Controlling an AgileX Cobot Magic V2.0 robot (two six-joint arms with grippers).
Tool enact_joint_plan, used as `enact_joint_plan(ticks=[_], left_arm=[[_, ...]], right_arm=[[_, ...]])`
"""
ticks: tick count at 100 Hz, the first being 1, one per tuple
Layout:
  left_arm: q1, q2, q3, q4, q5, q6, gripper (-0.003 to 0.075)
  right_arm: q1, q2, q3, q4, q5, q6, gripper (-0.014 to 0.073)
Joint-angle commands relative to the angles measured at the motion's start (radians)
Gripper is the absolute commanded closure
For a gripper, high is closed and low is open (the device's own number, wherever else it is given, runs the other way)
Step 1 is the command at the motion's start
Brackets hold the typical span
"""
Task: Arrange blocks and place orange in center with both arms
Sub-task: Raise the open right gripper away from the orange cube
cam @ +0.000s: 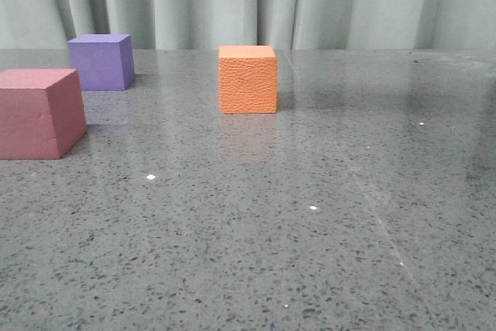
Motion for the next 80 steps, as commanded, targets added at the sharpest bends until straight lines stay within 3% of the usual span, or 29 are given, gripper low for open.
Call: enact_joint_plan(ticks=[1, 36, 44, 58, 80], left_arm=[[0.001, -0.034, 0.055, -0.002, -0.074, -0.002, 0.0739], [0.001, -0.034, 0.055, -0.002, -0.074, -0.002, 0.0739], [0.001, -0.034, 0.055, -0.002, -0.074, -0.002, 0.0739], [0.001, -0.034, 0.055, -0.002, -0.074, -0.002, 0.0739], [0.001, -0.034, 0.055, -0.002, -0.074, -0.002, 0.0739]], right_arm=[[-0.004, -0.107, 0.049, -0.068, -0.034, -0.026, -0.0061], [-0.004, -0.498, 0.589, -0.129, -0.147, 0.001, -0.0059], [-0.004, -0.598, 0.704, -0.129, -0.172, 0.016, -0.0016], [-0.004, -0.763, 0.877, -0.129, -0.170, 0.021, 0.0195], [-0.004, -0.974, 1.041, -0.129, -0.173, 0.021, 0.0665]])
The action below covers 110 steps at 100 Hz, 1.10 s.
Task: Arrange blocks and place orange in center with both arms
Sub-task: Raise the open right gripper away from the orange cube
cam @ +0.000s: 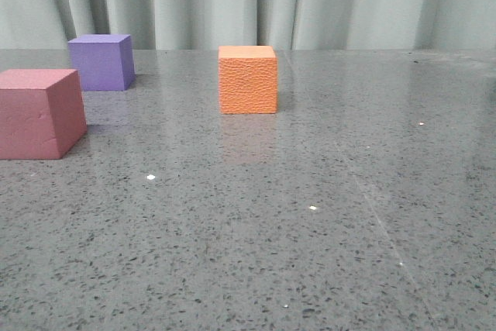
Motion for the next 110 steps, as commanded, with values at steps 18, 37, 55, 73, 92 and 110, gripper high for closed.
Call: enact_joint_plan(ticks=[18, 37, 55, 73, 92, 110], left_arm=[[0.001, -0.034, 0.055, -0.002, -0.074, -0.002, 0.0739], [0.001, -0.034, 0.055, -0.002, -0.074, -0.002, 0.0739], [0.001, -0.034, 0.055, -0.002, -0.074, -0.002, 0.0739], [0.001, -0.034, 0.055, -0.002, -0.074, -0.002, 0.0739], [0.001, -0.034, 0.055, -0.002, -0.074, -0.002, 0.0739], [0.001, -0.034, 0.055, -0.002, -0.074, -0.002, 0.0739]], right_arm=[[-0.004, -0.133, 0.037, -0.039, -0.038, 0.002, 0.0660], [-0.004, -0.139, 0.038, -0.039, -0.032, 0.002, 0.0660], [-0.004, -0.139, 0.038, -0.039, -0.032, 0.002, 0.0660], [-0.004, -0.139, 0.047, -0.041, -0.032, 0.002, 0.0660], [-0.007, -0.193, 0.175, -0.064, -0.213, 0.002, 0.0660], [-0.100, -0.342, 0.374, -0.001, -0.503, 0.002, 0.0660]])
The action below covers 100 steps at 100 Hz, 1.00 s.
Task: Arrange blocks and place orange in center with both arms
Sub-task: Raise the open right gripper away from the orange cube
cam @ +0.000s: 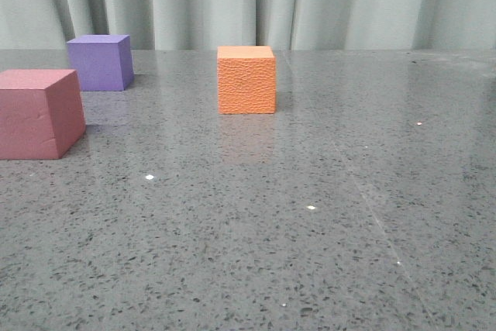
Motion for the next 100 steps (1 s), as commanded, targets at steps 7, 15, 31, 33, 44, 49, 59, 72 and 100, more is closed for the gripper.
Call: enact_joint_plan(ticks=[7, 15, 31, 33, 44, 49, 59, 72, 100], left_arm=[[0.001, -0.034, 0.055, -0.002, -0.074, -0.002, 0.0739], [0.001, -0.034, 0.055, -0.002, -0.074, -0.002, 0.0739], [0.001, -0.034, 0.055, -0.002, -0.074, -0.002, 0.0739], [0.001, -0.034, 0.055, -0.002, -0.074, -0.002, 0.0739], [0.001, -0.034, 0.055, -0.002, -0.074, -0.002, 0.0739], [0.001, -0.034, 0.055, -0.002, -0.075, -0.002, 0.0739], [0.001, -0.034, 0.055, -0.002, -0.075, -0.002, 0.0739], [0.001, -0.034, 0.055, -0.002, -0.075, -0.002, 0.0739], [0.001, -0.034, 0.055, -0.002, -0.075, -0.002, 0.0739]], right_arm=[[-0.116, -0.125, 0.118, 0.055, -0.263, -0.009, 0.0660], [-0.196, -0.198, 0.187, 0.136, -0.306, -0.079, 0.0660], [-0.358, -0.333, 0.317, 0.400, -0.412, -0.383, 0.0660], [-0.379, -0.348, 0.331, 0.434, -0.423, -0.412, 0.0660], [-0.468, -0.414, 0.396, 0.526, -0.461, -0.453, 0.0660], [-0.505, -0.417, 0.418, 0.529, -0.468, -0.452, 0.0660], [-0.546, -0.416, 0.448, 0.528, -0.470, -0.452, 0.0660], [-0.547, -0.416, 0.475, 0.511, -0.485, -0.452, 0.0660], [-0.547, -0.416, 0.578, 0.498, -0.618, -0.429, 0.0660]])
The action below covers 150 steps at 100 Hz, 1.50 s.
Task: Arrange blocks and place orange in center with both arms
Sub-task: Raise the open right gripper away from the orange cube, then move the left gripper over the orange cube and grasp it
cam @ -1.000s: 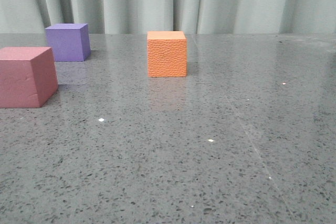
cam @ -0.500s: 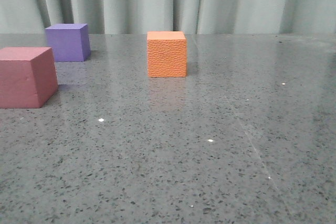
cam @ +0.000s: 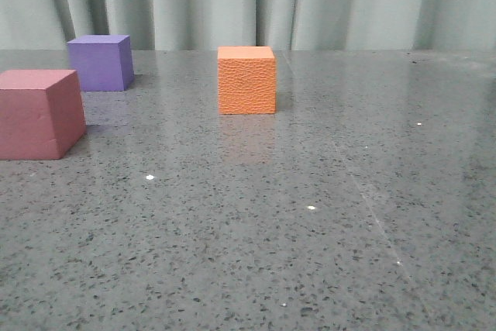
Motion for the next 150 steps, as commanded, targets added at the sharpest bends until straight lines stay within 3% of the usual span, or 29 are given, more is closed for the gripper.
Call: enact_joint_plan(ticks=[1, 135, 150], left_arm=[[0.001, -0.034, 0.055, -0.002, -0.075, -0.002, 0.0739], [0.001, -0.034, 0.055, -0.002, -0.117, -0.002, 0.0739], [0.001, -0.034, 0.004, -0.119, -0.058, -0.011, 0.0739]], right_arm=[[-0.004, -0.024, 0.008, -0.008, -0.137, 0.016, 0.0660], [-0.004, -0.024, 0.010, -0.010, -0.119, 0.032, 0.0660], [-0.004, -0.024, 0.010, -0.010, -0.119, 0.032, 0.0660]])
